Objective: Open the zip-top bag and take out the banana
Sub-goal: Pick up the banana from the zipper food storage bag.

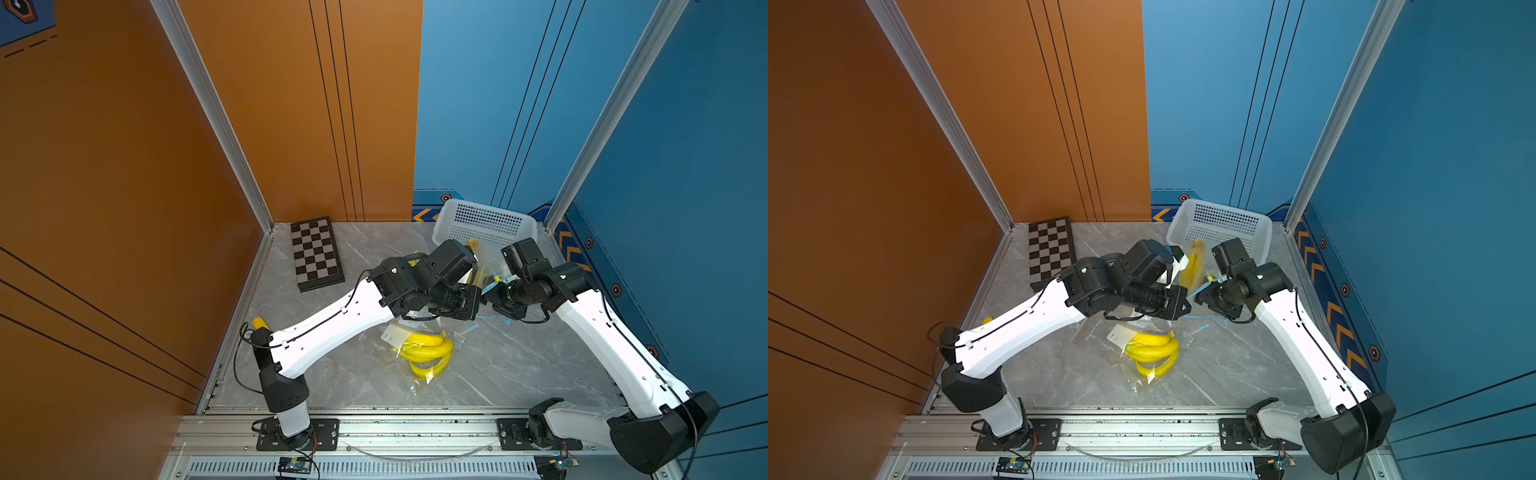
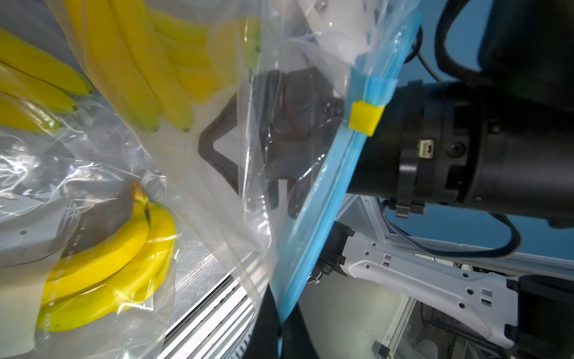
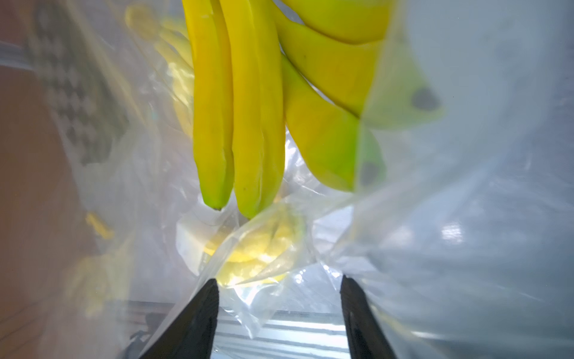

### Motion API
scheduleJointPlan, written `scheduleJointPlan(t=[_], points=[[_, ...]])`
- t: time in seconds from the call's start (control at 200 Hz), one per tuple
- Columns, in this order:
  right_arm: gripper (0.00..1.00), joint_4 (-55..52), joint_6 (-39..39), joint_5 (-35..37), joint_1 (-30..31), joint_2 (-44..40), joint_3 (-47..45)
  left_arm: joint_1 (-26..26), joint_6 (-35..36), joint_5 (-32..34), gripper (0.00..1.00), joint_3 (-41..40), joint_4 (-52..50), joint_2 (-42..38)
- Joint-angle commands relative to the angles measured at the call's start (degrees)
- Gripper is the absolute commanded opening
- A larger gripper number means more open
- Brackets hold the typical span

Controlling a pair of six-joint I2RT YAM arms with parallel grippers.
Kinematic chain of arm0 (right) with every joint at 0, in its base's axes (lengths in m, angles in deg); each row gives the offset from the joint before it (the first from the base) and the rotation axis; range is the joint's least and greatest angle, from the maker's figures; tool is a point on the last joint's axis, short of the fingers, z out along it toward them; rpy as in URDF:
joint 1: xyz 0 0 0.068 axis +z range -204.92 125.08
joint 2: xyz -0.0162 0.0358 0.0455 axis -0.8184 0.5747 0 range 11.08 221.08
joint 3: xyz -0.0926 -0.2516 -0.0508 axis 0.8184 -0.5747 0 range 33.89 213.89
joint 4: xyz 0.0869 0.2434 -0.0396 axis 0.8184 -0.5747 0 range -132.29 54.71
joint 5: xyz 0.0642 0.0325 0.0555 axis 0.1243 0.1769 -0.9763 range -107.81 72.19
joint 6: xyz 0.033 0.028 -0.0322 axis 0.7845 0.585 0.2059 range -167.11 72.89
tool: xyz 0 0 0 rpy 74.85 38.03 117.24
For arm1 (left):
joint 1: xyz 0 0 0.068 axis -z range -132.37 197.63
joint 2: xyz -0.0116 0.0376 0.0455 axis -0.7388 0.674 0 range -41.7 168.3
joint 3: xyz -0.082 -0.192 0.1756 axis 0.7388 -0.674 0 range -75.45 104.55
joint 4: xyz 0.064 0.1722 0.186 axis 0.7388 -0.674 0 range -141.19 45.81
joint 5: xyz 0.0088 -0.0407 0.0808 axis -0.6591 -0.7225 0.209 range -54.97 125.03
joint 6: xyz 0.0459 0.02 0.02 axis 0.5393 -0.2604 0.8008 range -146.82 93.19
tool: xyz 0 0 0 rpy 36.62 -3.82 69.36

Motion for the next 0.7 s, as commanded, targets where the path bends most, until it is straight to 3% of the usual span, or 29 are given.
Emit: scheduleJointPlan(t=[0.0,0.11,0.185,0.295,0.32,0.541,0.696], points=[[0.65,-4.69,-2.68,8.58,-1.78,-4.36,-7.77,-1.07,-8.15,-5.79,0.08,-12.41,6.1,-5.45],[0.66,-1.26,1.34,9.03,-2.24,-9.16,-14.54,-1.36,-11.76,-9.18,0.1,-17.53,12.28,-5.62],[0.66,1.95,4.98,8.47,-2.25,-11.85,-17.74,-1.4,-11.09,-10.74,0.19,-16.31,12.2,-4.37],[0.67,4.08,9.25,7.82,-1.91,-13.83,-20.87,-2.59,-10.14,-13.07,0.74,-15.32,12.12,-3.97],[0.67,4.04,10.06,8.11,-1.89,-14.4,-21.52,-3.23,-9.9,-13.01,0.99,-15.48,12.12,-4.53],[0.69,2.81,19.53,11.41,-2.76,-25.56,-28.71,-12.28,-6.64,-10.58,0.98,-17.35,12.16,-9.14],[0.68,5.09,25.49,9.57,-3.6,-30.24,-34.44,-14.01,-0.66,-9.15,0.98,-14.0,12.12,-3.99]])
